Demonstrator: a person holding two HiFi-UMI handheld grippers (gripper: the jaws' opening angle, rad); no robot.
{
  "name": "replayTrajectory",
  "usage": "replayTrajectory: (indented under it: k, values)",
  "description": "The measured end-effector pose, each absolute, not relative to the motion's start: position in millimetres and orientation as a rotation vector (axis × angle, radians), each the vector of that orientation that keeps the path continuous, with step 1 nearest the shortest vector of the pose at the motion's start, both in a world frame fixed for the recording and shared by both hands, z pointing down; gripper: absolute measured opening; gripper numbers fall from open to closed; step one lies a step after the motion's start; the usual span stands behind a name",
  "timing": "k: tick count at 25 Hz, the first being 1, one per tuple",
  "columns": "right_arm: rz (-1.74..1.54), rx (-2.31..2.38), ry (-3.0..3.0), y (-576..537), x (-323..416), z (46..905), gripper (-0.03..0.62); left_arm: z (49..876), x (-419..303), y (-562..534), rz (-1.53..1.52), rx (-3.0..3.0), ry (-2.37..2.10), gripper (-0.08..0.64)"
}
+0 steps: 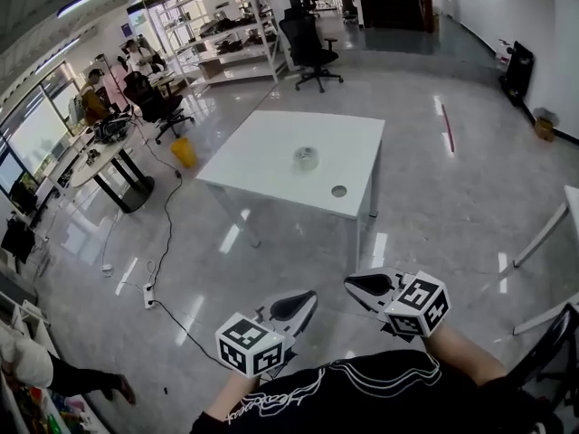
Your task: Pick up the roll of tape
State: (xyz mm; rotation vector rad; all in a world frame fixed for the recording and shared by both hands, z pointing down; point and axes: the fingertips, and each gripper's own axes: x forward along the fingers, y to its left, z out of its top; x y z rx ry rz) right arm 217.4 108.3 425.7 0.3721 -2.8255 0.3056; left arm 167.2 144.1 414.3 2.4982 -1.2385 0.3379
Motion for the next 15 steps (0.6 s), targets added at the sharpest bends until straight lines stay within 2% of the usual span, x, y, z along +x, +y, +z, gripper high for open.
replayTrajectory:
  k: [8, 15]
  values:
    - [0.257, 0.176, -2.789, 95, 146, 442, 0.012, 425, 111, 123, 0.326, 2.446, -1.308, 0.003]
    - [0.297, 0.196, -2.729, 30, 62, 468, 0.012, 456, 20, 55, 0.282, 2.370, -1.246, 0.003]
